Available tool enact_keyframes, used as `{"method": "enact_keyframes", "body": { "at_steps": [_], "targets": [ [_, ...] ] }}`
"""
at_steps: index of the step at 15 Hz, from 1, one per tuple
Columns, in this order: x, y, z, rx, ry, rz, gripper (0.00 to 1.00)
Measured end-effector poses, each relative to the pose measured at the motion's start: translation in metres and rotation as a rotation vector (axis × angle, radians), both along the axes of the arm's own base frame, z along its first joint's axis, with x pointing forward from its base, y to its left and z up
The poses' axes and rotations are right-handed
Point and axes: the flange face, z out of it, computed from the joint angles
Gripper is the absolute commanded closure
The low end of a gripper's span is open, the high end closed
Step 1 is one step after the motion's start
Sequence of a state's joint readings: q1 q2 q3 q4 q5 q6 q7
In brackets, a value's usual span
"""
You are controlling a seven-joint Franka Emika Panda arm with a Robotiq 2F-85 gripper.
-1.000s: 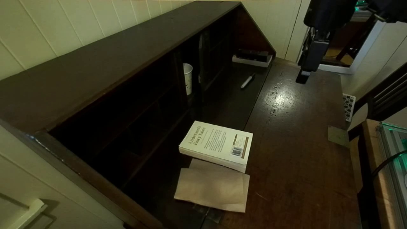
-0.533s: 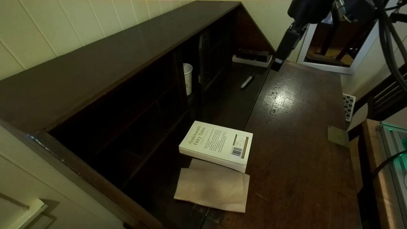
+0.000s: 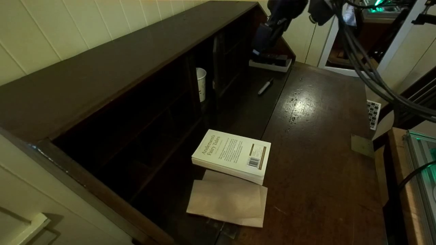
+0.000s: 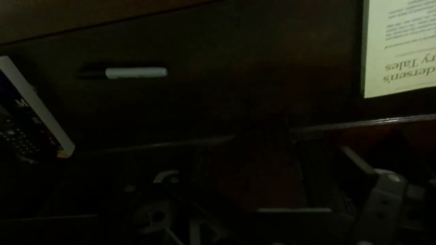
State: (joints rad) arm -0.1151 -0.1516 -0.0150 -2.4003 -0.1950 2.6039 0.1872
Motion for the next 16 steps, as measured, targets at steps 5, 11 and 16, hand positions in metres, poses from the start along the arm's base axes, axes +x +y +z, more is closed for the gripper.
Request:
{"method": "enact_keyframes", "body": {
  "at_steps": [5, 11, 16],
  "targets": [
    [0.055, -0.002, -0.002, -0.024, -0.033, -0.054, 0.0],
    [0.083, 0.015, -0.001, -0.014, -0.058, -0.057, 0.0],
    [0.082, 0.006, 0.0, -0.002, -0.068, -0.106, 0.0]
  ]
}}
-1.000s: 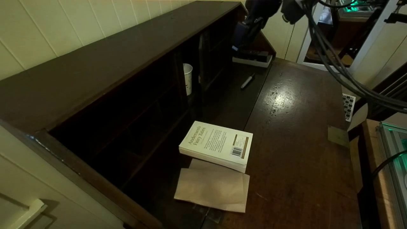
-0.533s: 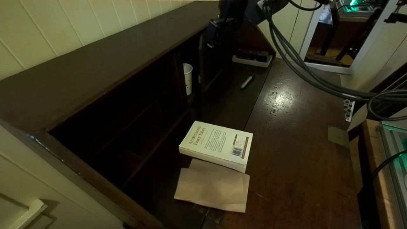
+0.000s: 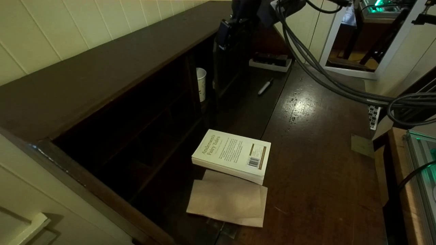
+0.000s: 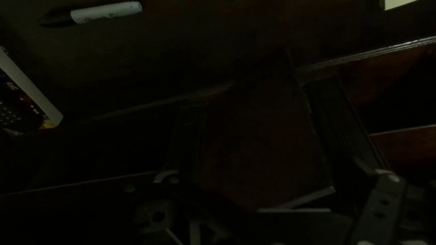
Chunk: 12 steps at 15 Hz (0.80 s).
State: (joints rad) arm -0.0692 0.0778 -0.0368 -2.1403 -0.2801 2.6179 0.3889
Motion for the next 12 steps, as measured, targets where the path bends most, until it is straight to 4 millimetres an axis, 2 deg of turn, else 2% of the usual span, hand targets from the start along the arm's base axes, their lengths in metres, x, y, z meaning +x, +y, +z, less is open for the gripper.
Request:
{"method": "enact_keyframes", "body": {
  "at_steps": [5, 12],
  "targets": [
    [0.004, -0.008, 0.006, 0.047, -0.077, -0.076, 0.0],
    [0.016, 0.004, 0.007, 0.158, -0.139, -0.126, 0.0]
  ]
}}
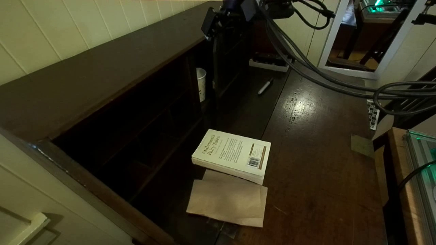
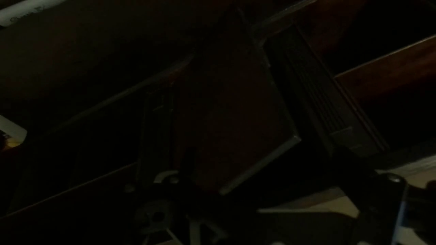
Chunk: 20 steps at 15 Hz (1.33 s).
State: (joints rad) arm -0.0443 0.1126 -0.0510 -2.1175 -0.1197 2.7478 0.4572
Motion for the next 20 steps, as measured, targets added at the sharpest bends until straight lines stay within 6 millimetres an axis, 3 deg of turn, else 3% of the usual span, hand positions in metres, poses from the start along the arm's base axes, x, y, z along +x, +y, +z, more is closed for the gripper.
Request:
{"method": "enact_keyframes", "body": {
  "at_steps": [10, 16, 20],
  "targets": [
    [0.019, -0.01, -0.02, 0.009, 0.02, -0.024, 0.0],
    [0.019, -0.018, -0.029, -0.005, 0.06, -0.018, 0.0],
    [0.014, -0.034, -0.03, -0.048, 0.091, -0.02, 0.0]
  ]
}}
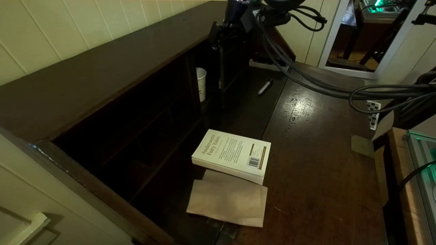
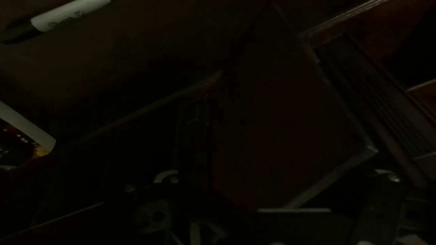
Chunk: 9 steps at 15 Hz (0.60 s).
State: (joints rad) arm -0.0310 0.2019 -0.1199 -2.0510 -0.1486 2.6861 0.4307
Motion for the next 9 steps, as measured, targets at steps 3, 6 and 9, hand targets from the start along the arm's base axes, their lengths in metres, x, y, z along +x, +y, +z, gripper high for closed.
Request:
{"method": "enact_keyframes", "body": {
  "at_steps": [3, 6, 9],
  "targets": [
    [-0.004, -0.013, 0.003, -0.052, 0.015, -0.001, 0.0],
    [-0.013, -0.024, 0.008, -0.098, 0.031, -0.022, 0.0],
    [-0.022, -0.03, 0.014, -0.132, 0.05, -0.053, 0.0]
  ]
}}
